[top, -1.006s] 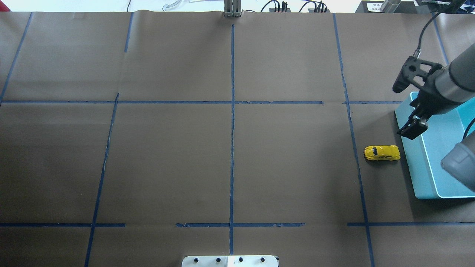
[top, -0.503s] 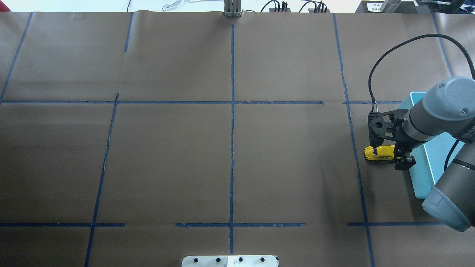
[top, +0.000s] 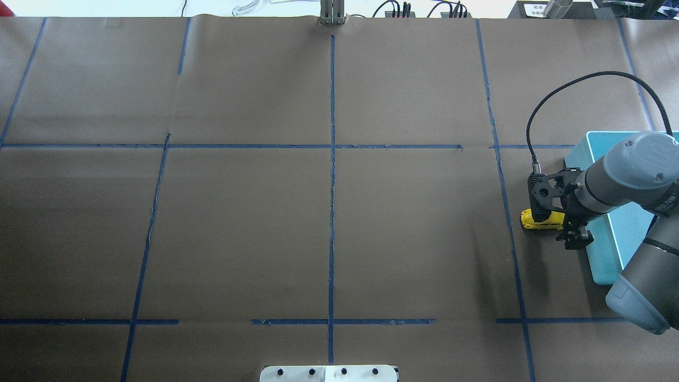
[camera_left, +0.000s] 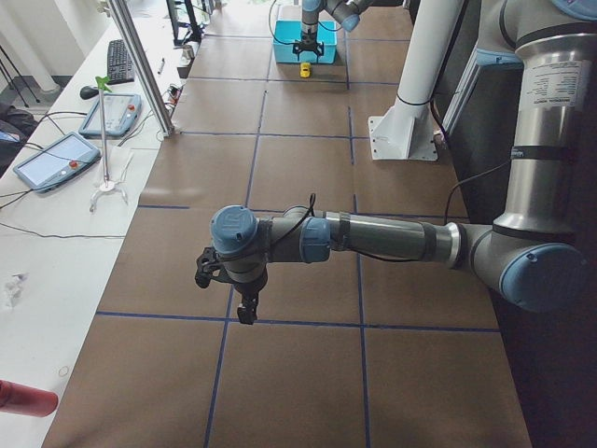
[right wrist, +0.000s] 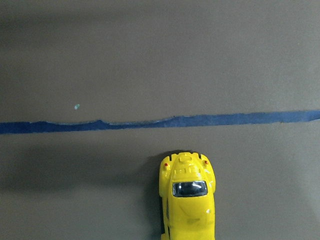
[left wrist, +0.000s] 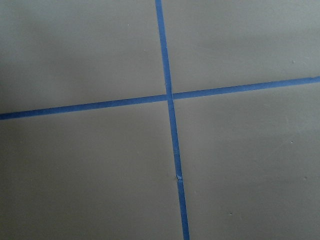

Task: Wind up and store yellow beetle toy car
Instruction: 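Lower the right gripper around the car and close on it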

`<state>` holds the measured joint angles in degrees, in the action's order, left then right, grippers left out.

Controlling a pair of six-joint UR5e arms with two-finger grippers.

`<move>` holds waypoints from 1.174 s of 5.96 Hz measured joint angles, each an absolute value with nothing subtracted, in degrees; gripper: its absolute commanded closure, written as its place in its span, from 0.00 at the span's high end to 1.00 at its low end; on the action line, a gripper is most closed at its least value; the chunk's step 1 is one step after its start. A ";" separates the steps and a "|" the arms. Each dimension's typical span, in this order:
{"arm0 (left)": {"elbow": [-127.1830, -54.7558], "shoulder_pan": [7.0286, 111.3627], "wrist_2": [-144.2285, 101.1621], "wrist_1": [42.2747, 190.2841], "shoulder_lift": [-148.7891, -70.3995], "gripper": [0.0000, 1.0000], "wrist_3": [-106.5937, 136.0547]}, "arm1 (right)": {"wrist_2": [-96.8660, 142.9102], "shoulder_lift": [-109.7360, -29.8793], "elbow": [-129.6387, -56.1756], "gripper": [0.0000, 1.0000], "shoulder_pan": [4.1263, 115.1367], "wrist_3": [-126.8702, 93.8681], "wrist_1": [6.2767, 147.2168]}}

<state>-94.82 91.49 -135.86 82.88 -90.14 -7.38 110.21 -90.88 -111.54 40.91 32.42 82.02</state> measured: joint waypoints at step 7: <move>-94.85 91.64 -135.73 83.06 -88.53 1.00 -7.12 | 107.88 -89.92 -107.75 0.86 38.94 31.99 81.30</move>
<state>-94.85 91.64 -135.73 83.06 -88.53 -7.12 107.88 -89.92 -107.75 38.94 31.99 81.30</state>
